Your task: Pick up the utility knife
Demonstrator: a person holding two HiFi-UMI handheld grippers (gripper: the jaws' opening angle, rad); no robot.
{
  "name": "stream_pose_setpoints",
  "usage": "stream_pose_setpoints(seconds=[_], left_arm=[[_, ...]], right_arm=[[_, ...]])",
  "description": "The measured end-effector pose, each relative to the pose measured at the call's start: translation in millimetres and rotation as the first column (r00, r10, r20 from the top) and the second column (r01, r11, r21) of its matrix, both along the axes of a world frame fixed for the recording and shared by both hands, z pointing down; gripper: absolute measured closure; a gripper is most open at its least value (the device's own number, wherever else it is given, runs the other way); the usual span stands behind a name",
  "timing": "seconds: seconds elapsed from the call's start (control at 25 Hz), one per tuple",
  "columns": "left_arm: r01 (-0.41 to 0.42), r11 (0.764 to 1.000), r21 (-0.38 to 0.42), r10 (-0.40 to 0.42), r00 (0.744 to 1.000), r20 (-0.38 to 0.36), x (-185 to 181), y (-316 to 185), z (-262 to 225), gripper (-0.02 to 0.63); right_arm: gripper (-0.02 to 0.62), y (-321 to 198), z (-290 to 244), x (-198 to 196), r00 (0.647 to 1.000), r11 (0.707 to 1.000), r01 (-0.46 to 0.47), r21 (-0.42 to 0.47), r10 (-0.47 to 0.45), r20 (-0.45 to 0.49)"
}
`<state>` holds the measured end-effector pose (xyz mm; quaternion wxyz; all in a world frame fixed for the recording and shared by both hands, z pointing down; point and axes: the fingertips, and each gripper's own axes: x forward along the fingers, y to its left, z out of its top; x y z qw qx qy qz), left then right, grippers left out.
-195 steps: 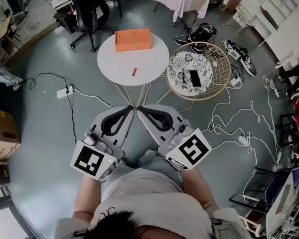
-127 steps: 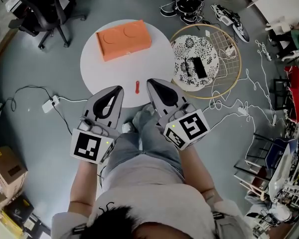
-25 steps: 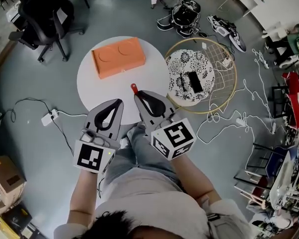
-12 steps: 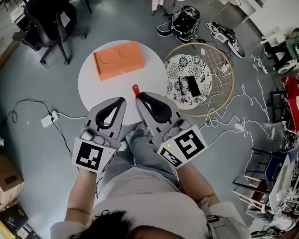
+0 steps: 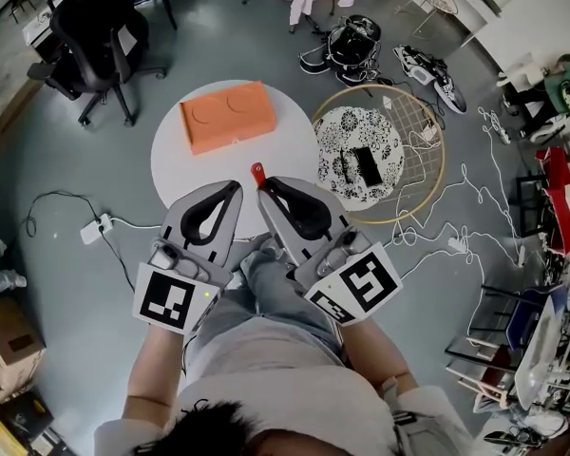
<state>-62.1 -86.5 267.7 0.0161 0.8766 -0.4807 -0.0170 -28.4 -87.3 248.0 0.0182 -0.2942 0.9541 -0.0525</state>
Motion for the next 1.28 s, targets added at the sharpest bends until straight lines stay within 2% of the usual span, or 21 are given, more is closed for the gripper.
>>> stream_pose_setpoints(seconds=[0.36, 0.52, 0.68, 0.92, 1.28], left_arm=[[0.003, 1.000, 0.007, -0.004, 1.000, 0.009, 0.3, 1.7, -4.2, 0.595], [0.005, 0.999, 0.052, -0.005, 1.000, 0.000, 0.5, 1.7, -11.9, 0.595], [-0.002, 1.000, 0.016, 0.002, 1.000, 0.006, -0.6, 3.4, -6.7, 0.595], [0.002, 0.999, 0.049, -0.002, 1.000, 0.004, -0.6, 2.6, -10.1, 0.595], [-0.008, 1.000, 0.026, 0.008, 1.000, -0.002, 2.3, 3.4, -9.6, 0.595]], right_arm=[[0.543, 1.4, -1.2, -1.0, 1.000, 1.000, 0.015, 0.012, -0.016, 0.009], [0.541, 2.3, -3.2, -2.3, 1.000, 1.000, 0.023, 0.019, -0.023, 0.008], [0.541, 1.9, -3.5, -5.4, 1.000, 0.999, 0.026, 0.025, -0.026, 0.009], [0.541, 2.0, -2.8, -4.6, 1.000, 0.999, 0.026, 0.030, -0.027, 0.006], [0.541, 0.6, -4.1, -4.3, 1.000, 0.999, 0.029, 0.035, -0.029, 0.007]])
